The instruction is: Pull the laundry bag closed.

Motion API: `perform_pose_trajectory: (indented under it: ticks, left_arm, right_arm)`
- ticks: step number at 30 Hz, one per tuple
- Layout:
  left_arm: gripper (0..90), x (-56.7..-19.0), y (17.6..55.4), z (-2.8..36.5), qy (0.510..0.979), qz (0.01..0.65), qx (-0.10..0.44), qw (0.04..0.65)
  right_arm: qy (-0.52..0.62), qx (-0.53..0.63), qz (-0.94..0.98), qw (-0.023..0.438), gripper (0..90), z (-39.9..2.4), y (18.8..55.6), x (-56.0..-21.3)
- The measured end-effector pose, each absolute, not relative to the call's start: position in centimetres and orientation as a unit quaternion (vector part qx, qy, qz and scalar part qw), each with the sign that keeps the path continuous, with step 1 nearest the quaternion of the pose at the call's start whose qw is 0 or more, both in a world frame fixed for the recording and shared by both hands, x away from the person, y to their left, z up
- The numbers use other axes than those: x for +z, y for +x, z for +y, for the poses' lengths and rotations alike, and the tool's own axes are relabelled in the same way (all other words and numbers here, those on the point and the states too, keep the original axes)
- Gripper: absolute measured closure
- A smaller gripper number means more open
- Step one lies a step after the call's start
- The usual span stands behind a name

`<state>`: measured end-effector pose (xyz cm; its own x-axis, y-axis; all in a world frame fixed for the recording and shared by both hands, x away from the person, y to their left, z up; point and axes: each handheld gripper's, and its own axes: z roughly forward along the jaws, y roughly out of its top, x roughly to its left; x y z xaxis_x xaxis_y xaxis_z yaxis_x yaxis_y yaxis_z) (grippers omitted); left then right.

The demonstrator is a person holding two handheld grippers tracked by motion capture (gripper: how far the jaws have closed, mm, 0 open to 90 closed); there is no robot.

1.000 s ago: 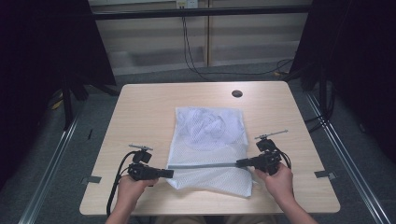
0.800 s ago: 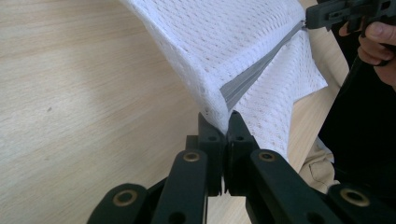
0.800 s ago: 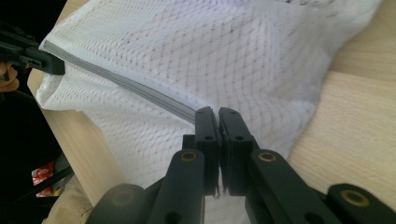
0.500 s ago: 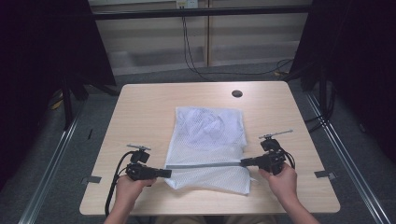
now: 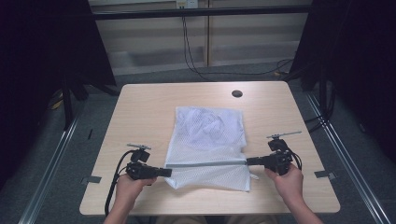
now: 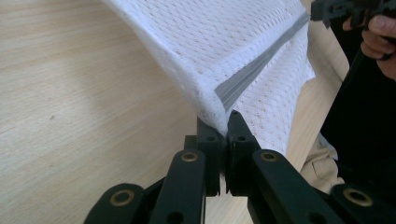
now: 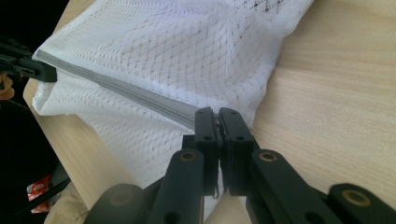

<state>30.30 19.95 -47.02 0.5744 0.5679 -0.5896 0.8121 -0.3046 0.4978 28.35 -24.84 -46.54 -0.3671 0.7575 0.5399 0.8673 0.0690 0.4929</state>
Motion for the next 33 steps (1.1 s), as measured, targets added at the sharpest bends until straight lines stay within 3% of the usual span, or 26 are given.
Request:
perform_pose_trajectory:
  ticks: [2, 3, 5, 6, 12, 18, 19, 22, 33]
  left_arm:
    - [70.2, -46.9, 30.3, 19.6, 0.799, 0.429, -0.148, 0.394]
    - [61.1, -46.9, 30.5, 19.4, 0.8, 0.435, -0.15, 0.387]
    - [61.8, -46.9, 30.5, 19.4, 0.803, 0.427, -0.152, 0.388]
    - [55.4, -46.8, 30.5, 19.3, 0.803, 0.431, -0.143, 0.387]
    - [30.6, -46.6, 30.8, 19.1, 0.808, 0.445, -0.108, 0.371]
    - [18.8, -46.2, 31.0, 19.3, 0.813, 0.438, -0.055, 0.378]
    - [16.7, -46.2, 31.0, 19.3, 0.813, 0.438, -0.055, 0.378]
    - [12.0, -46.2, 31.2, 19.4, 0.819, 0.436, -0.025, 0.373]
    - [10.1, -46.7, 31.7, 19.5, 0.828, 0.435, 0.009, 0.354]
  right_arm:
    - [-0.558, -0.392, -0.728, 0.067, 85.6, -24.8, 28.3, -46.5]
    - [-0.559, -0.397, -0.725, 0.061, 77.4, -24.9, 28.3, -46.5]
    - [-0.562, -0.398, -0.723, 0.057, 74.3, -25.0, 28.2, -46.5]
    - [-0.563, -0.403, -0.72, 0.052, 68.6, -25.1, 28.1, -46.5]
    - [-0.561, -0.416, -0.715, 0.039, 55.8, -25.2, 27.9, -46.2]
    - [-0.556, -0.421, -0.717, 0.015, 35.2, -25.4, 27.9, -46.0]
    - [-0.556, -0.421, -0.717, 0.015, 35.2, -25.4, 27.9, -46.0]
    - [-0.555, -0.414, -0.722, -0.011, 22.4, -25.4, 28.0, -46.2]
    - [-0.55, -0.407, -0.728, -0.043, 13.3, -25.5, 28.3, -46.5]
